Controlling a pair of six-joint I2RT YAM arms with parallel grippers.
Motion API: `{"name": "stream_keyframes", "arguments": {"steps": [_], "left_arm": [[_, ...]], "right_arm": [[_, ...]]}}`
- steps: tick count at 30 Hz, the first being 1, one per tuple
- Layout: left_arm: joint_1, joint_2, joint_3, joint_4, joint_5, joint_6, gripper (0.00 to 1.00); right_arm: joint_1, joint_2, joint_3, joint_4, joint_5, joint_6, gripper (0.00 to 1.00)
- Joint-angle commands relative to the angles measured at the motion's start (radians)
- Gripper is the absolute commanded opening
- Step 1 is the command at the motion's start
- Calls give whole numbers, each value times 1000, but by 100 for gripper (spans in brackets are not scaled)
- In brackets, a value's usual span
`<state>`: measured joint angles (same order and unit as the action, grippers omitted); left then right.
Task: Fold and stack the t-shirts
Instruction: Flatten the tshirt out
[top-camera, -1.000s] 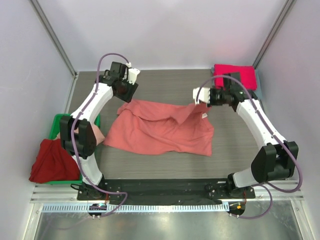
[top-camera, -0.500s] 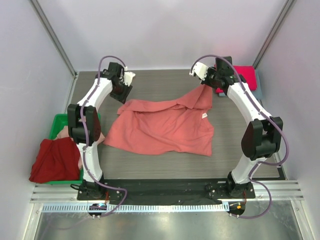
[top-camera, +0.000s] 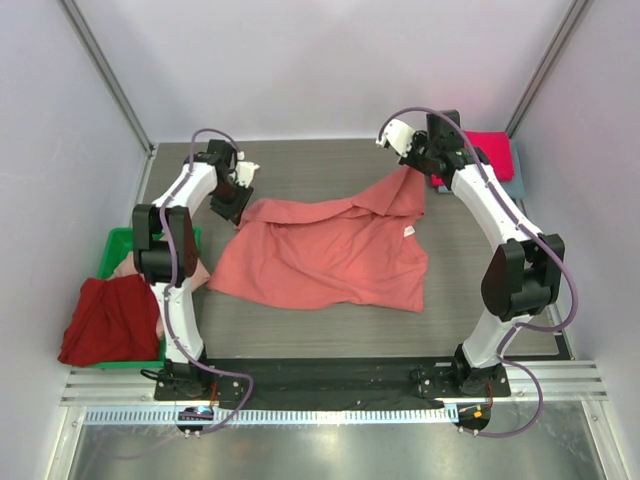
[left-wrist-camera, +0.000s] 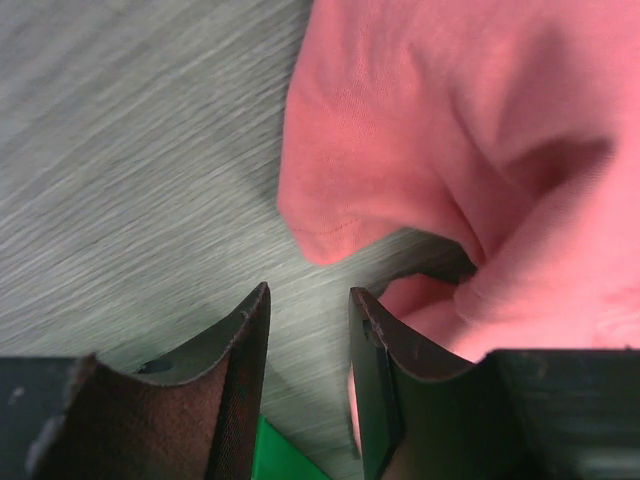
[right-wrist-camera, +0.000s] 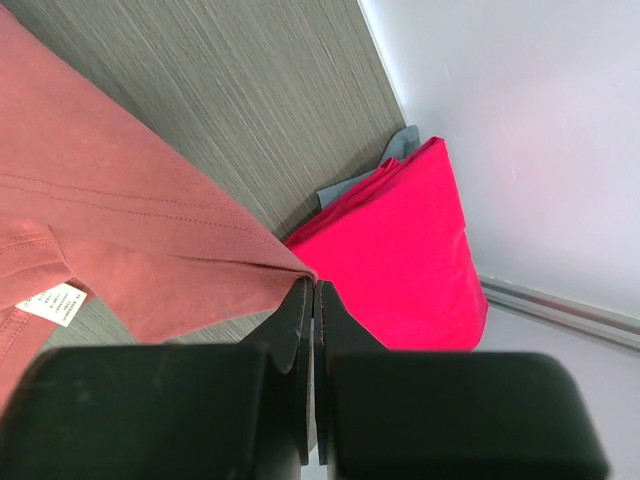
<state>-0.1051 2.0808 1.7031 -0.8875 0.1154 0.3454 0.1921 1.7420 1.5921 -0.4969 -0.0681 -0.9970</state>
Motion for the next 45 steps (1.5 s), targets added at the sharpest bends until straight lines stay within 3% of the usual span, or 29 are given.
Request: {"name": "stream_keyframes", "arguments": {"steps": [1, 6, 11, 17, 21, 29, 38, 42, 45], "left_arm": [[-1, 56, 29, -10, 38, -5, 39], [1, 113, 59, -22, 50, -3, 35], [4, 131, 79, -22, 61, -25, 21], [12, 130, 92, -14, 59, -49, 20], [15, 134, 98, -5, 44, -66, 29], [22, 137, 99, 18, 33, -91, 22], [33, 163, 150, 22, 46, -117, 25], [36, 179, 173, 12, 55, -123, 22], [41, 182, 173, 10, 58, -123, 13]], "right_arm": [[20, -35, 12, 20, 31, 20, 1], [32, -32, 17, 17, 39, 14, 1], [36, -36, 6, 15, 42, 18, 1], [38, -41, -7, 15, 40, 23, 1], [41, -42, -7, 14, 36, 26, 1], [44, -38, -15, 15, 34, 32, 1], [53, -25, -20, 15, 36, 38, 1], [56, -16, -18, 14, 40, 38, 1], [56, -9, -15, 15, 39, 40, 1]]}}
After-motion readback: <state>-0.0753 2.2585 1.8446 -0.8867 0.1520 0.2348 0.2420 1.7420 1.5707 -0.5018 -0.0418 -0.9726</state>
